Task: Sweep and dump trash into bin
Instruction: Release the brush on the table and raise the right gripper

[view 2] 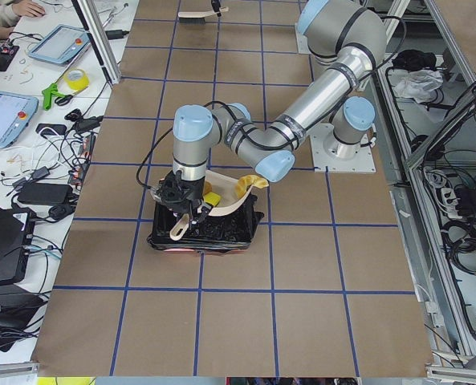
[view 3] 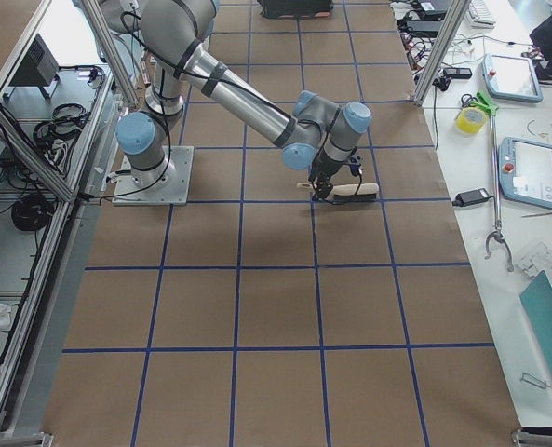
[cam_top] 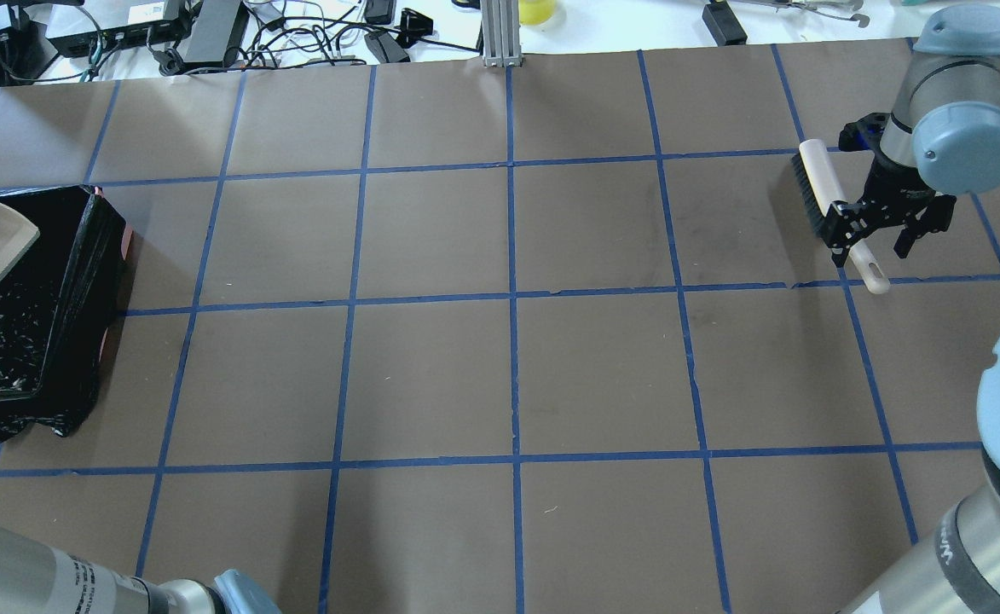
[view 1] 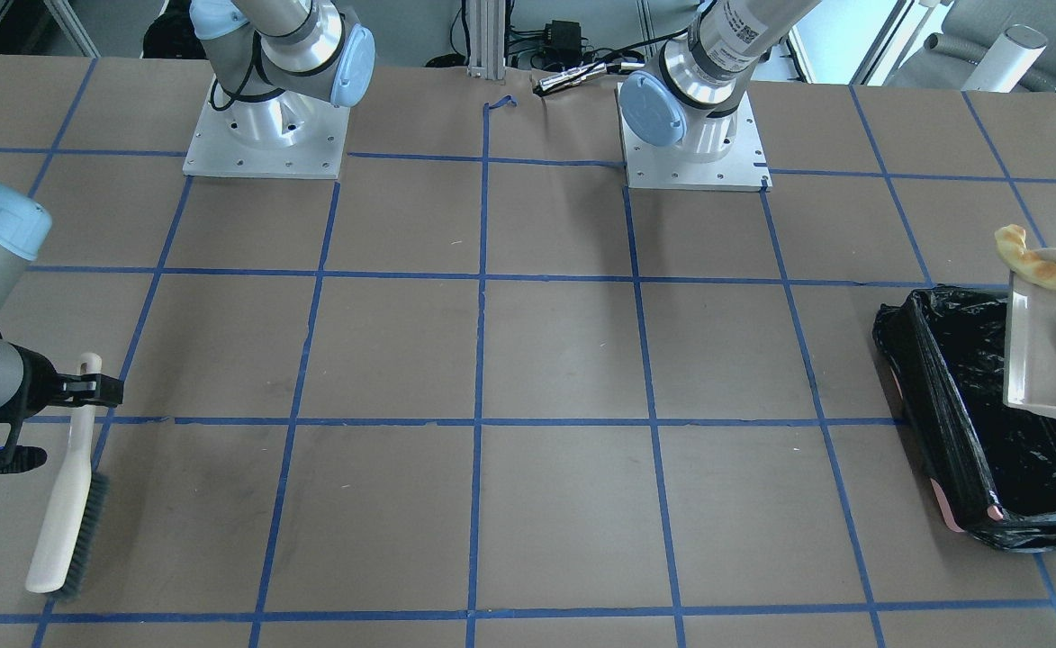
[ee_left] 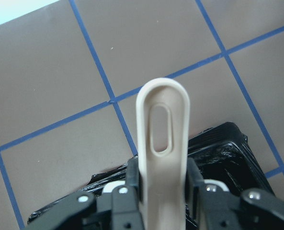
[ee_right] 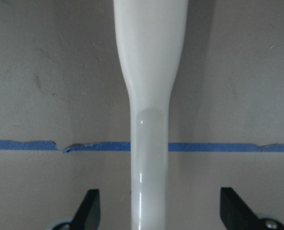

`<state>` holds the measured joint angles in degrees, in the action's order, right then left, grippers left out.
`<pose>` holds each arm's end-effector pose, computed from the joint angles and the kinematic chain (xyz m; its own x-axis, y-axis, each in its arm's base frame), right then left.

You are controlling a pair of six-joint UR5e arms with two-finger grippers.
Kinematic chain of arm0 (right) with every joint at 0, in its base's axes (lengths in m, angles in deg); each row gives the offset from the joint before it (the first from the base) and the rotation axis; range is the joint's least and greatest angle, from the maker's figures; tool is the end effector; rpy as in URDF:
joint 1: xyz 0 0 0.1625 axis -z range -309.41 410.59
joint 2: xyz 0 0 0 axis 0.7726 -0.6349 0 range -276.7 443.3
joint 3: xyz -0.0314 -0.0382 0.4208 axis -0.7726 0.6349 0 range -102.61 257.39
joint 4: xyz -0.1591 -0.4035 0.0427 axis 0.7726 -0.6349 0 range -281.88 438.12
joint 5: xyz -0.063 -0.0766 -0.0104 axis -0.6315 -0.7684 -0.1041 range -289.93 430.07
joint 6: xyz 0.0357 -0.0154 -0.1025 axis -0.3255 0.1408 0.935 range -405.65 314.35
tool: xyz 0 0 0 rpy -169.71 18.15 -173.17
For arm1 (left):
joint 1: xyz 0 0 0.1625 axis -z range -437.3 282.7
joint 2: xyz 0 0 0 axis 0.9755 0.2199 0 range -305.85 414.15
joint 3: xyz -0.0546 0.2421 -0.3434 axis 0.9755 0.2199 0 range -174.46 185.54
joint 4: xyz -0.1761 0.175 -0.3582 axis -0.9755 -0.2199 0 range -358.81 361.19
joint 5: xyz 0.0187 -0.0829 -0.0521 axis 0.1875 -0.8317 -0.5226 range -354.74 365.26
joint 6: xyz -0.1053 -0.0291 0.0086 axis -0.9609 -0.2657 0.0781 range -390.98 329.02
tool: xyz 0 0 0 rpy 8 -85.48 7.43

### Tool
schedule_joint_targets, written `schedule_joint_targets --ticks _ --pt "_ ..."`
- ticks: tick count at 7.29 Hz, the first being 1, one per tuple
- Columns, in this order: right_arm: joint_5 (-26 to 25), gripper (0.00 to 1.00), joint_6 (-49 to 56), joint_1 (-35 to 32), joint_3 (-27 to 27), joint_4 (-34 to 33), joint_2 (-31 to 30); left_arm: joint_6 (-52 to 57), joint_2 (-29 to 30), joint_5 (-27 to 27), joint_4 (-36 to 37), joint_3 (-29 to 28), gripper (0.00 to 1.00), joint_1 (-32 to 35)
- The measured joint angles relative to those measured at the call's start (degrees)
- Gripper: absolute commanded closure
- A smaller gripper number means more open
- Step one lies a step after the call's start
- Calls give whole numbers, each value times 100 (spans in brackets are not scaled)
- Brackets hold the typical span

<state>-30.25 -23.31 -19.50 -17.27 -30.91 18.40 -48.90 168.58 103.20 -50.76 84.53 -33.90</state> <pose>-0.1036 -0.6195 0.2156 -0.9933 -0.0701 0.0919 -0.0463 0.9699 0.2391 0.4381 -0.5769 0.3947 -0.4044 -0.9145 0.0086 -0.8250 0.3607 -0.4351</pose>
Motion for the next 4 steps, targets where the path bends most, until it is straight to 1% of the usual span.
schedule_joint_targets --ticks 1,2,4 --pt "23 2 14 -18 74 -65 -132 48 124 -14 317 -3 100 -16" --pt "50 1 17 -49 133 -18 -397 95 211 -33 580 12 100 -20" --pt "297 0 -37 -184 178 394 -1188 142 345 -87 1060 51 100 -21"
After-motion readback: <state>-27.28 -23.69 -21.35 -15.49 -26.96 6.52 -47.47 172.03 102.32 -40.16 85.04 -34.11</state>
